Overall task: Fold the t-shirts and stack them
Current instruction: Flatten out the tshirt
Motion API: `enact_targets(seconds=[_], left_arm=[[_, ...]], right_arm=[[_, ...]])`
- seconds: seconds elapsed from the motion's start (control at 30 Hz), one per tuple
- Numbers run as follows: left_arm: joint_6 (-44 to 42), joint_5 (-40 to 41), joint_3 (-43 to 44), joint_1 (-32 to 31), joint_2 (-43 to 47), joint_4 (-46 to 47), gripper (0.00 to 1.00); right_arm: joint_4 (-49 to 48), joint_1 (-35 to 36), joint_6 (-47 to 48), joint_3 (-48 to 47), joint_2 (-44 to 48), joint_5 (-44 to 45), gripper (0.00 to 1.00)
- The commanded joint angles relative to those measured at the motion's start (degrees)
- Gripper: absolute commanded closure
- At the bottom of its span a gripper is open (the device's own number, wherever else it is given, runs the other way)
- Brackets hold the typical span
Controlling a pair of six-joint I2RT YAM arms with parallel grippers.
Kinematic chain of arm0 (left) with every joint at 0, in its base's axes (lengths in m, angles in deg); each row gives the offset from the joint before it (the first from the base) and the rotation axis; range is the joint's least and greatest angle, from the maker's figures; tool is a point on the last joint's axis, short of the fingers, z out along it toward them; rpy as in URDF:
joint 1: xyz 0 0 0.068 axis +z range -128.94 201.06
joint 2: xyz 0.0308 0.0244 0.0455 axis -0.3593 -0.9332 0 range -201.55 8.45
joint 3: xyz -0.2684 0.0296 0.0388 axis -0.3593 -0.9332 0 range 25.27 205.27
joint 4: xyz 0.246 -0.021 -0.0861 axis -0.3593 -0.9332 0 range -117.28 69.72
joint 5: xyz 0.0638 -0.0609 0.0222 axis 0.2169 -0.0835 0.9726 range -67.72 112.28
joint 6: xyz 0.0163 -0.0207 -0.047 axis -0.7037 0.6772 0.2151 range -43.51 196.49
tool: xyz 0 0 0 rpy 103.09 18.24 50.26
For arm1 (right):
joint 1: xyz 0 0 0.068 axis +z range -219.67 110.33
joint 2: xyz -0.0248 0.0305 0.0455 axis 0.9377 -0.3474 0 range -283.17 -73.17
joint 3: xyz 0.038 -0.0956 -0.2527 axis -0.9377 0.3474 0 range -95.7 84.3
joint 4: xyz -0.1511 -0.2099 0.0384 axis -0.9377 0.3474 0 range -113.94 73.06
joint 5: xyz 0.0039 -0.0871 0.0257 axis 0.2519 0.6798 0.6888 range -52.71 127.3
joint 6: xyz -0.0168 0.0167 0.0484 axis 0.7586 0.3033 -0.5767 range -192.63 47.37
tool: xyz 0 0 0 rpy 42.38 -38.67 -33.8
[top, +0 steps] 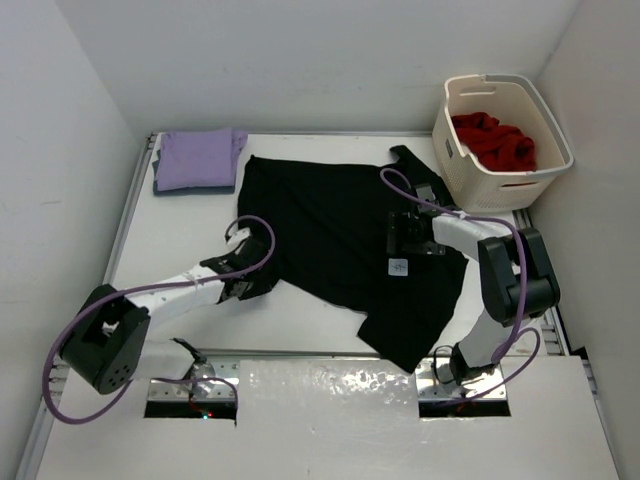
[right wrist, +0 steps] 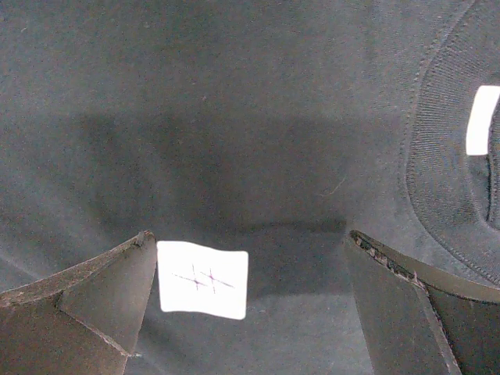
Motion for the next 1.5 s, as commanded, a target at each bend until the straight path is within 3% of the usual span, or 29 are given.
enact_targets(seconds=[0.0, 0.03, 0.07, 0.1, 0.2, 0.3, 0.4, 0.47, 0.67, 0.7, 0.73, 0.77, 0.8, 0.9, 1.03, 1.17, 1.23, 1.37, 1.47], left_arm=[[0.3, 0.9, 0.1, -0.4, -2.2, 5.0, 0.70], [0.3, 1.6, 1.0, -0.3, -2.8, 4.6, 0.79], [0.3, 3.6, 1.7, -0.2, -3.6, 3.6, 0.98], [0.3, 4.5, 2.3, -0.2, -3.6, 2.9, 1.00], [0.7, 7.8, 4.5, -0.1, -3.1, -1.9, 1.00], [7.4, 10.5, 6.4, 1.1, -3.2, -18.8, 1.00], [10.6, 10.4, 5.8, 4.1, -2.8, -27.6, 1.00], [9.8, 5.9, 6.1, 5.4, -1.6, -28.0, 1.00], [17.6, 9.4, 7.8, 7.8, 4.3, -42.5, 0.99], [18.9, 10.1, 8.1, 8.6, 5.1, -46.3, 0.89], [17.9, 9.8, 8.2, 9.7, 7.4, -45.9, 0.66], [17.4, 9.2, 8.5, 9.9, 8.5, -45.1, 0.28], [15.4, 8.3, 9.3, 9.9, 9.4, -41.9, 0.03], [10.0, 4.3, 12.0, 9.9, 10.2, -35.6, 0.00], [5.2, 8.5, 19.0, 9.9, 5.2, -26.9, 0.00], [-5.4, 7.1, 25.1, 10.5, -7.7, -3.6, 0.00], [-9.7, 4.6, 28.9, 11.3, -14.4, 2.0, 0.00], [-14.3, 5.7, 48.2, 13.0, -37.5, 0.1, 0.00], [-16.6, 4.7, 61.1, 14.2, -49.2, -3.3, 0.00]], right_arm=[[-3.1, -1.4, 0.6, -0.1, 0.3, -0.7, 0.01], [-3.0, -1.5, 0.6, 0.0, 0.1, -1.2, 0.01], [-3.1, -1.5, 0.9, 0.1, -0.1, -1.4, 0.01], [-3.1, -1.5, 0.9, 0.3, -0.1, -1.6, 0.01], [-2.7, -2.1, 0.9, 1.1, -0.4, -1.6, 0.01], [-2.7, -3.3, 0.5, 1.7, -0.4, -0.9, 0.01], [-2.5, -4.7, -0.2, 2.0, -0.8, -1.5, 0.01], [-1.9, -4.9, 0.0, 1.4, -1.5, -0.8, 0.01], [1.5, -5.6, 0.3, 0.0, -1.5, 0.5, 0.01], [0.6, -5.5, 0.5, 0.2, -1.1, -0.9, 0.01], [0.3, -5.5, 1.3, 0.1, -0.7, -1.4, 0.01], [-0.1, -5.6, 2.4, -0.1, -0.4, -2.2, 0.01], [-0.1, -5.6, 3.3, -0.8, 0.3, -4.1, 0.01], [-0.8, -5.3, 5.9, -1.6, 2.7, -5.9, 0.01], [-1.1, -4.8, 10.1, -4.3, 4.1, -5.7, 0.01], [-3.0, -3.9, 11.3, -9.4, 1.2, -6.9, 0.01], [-1.5, -3.8, 11.1, -12.2, -3.0, -7.8, 0.01], [-3.5, -3.6, 11.1, -18.2, -8.8, -7.9, 0.01], [-4.4, -3.6, 10.8, -23.4, -14.5, -6.5, 0.01]])
